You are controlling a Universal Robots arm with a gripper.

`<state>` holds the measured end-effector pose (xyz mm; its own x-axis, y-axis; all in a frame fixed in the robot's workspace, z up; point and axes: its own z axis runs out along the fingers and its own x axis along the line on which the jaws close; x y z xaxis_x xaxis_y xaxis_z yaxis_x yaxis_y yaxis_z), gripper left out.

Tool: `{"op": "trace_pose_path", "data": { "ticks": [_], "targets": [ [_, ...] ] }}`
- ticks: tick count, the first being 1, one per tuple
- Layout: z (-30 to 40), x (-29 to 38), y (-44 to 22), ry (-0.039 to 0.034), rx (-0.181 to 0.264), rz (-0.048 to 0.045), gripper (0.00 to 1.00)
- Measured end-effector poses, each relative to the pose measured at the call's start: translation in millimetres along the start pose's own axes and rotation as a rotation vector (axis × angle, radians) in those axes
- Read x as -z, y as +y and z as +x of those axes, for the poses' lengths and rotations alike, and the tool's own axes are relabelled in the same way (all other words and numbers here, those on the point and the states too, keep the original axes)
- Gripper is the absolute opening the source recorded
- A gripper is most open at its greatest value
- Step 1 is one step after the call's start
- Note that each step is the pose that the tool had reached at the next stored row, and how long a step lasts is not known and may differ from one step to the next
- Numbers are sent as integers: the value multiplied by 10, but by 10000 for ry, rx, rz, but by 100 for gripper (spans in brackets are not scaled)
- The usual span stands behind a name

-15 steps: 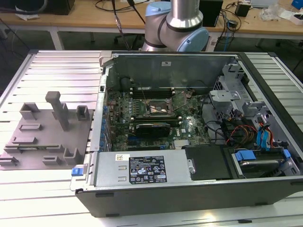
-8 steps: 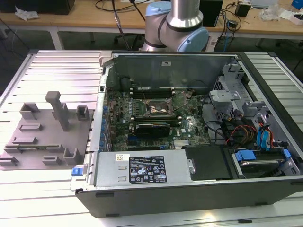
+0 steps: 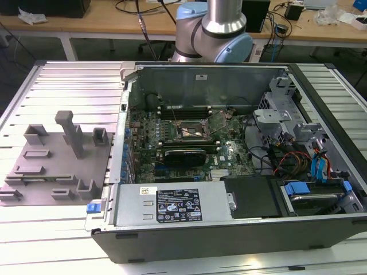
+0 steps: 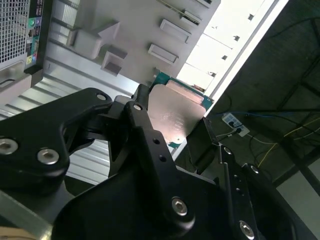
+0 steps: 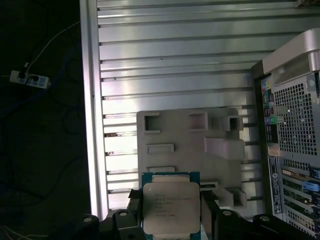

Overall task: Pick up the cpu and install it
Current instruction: 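Pick up the cpu and move it towards the insertion slot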

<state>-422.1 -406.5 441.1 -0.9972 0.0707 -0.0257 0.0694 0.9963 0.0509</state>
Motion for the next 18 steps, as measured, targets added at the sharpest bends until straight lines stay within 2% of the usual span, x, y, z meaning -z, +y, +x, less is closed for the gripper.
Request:
{"op": "trace_pose_path", "data": {
  "ticks": [3,5,12,14,18],
  "targets": [
    [-50,-3,3,-2,0,-1,55],
    [-127,-4,8,1,1,-1,55],
    [-303,-10,21,6,0,-1,55],
    [-371,-12,26,5,0,-1,55],
    [-572,-19,40,9,-1,-1,55]
  ]
}}
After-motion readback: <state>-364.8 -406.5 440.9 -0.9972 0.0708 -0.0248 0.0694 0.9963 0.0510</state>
